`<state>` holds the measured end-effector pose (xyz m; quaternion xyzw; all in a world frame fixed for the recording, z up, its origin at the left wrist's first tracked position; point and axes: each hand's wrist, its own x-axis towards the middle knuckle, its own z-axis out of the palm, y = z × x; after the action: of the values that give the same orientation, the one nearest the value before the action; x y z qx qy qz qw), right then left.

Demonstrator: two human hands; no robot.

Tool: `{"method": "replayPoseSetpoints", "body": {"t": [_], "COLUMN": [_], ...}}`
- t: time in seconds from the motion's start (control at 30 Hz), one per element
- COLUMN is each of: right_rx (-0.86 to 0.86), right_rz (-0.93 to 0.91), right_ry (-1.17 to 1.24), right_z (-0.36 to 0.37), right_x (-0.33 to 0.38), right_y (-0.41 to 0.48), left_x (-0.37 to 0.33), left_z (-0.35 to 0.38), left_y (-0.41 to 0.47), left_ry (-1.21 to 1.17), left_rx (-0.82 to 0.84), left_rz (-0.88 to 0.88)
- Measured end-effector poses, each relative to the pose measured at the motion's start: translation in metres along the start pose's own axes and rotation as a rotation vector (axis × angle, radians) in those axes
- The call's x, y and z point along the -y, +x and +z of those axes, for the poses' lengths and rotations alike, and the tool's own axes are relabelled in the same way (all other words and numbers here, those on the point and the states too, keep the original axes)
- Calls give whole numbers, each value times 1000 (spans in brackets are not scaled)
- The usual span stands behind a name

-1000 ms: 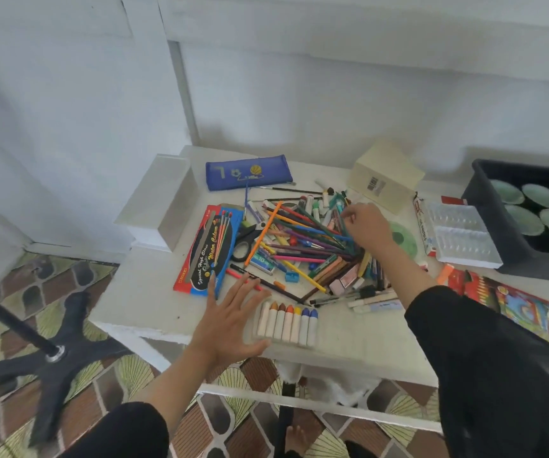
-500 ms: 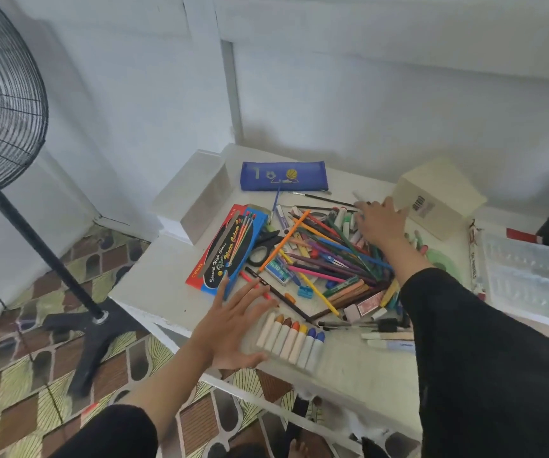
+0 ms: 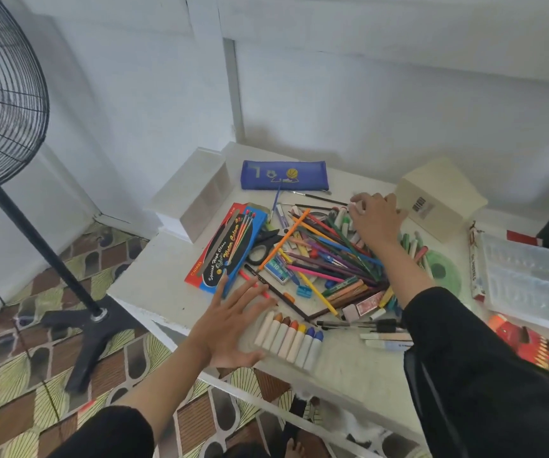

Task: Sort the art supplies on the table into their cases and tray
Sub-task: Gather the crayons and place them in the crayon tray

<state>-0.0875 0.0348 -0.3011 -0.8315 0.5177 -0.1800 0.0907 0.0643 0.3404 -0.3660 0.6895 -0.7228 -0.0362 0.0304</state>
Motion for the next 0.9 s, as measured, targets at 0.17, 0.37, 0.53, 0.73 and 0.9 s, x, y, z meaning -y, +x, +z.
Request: {"method": "replayPoseSetpoints", "body": {"t": [0.17,0.37,0.53,0.73,0.9], "right_rx": [-71,29,67,20,-125], "right_rz": [25,60,189,293,324], "right_ry": [388,702,689,618,518], "right_z": [-17,-43,-52,-38,-23], "right_x": [6,11,19,28,41], "right_y": [-48,-124,-180,-242,-279], "left_x": [1,2,4,4,4], "left_z": [2,3,5,5,3], "left_y": [0,0,-1,0,1], "left_ry": [-14,-4,-46,-39,-14], "left_rx": [-17,-66,-104,-89,-100], "left_rz": [20,46,64,61,79]}}
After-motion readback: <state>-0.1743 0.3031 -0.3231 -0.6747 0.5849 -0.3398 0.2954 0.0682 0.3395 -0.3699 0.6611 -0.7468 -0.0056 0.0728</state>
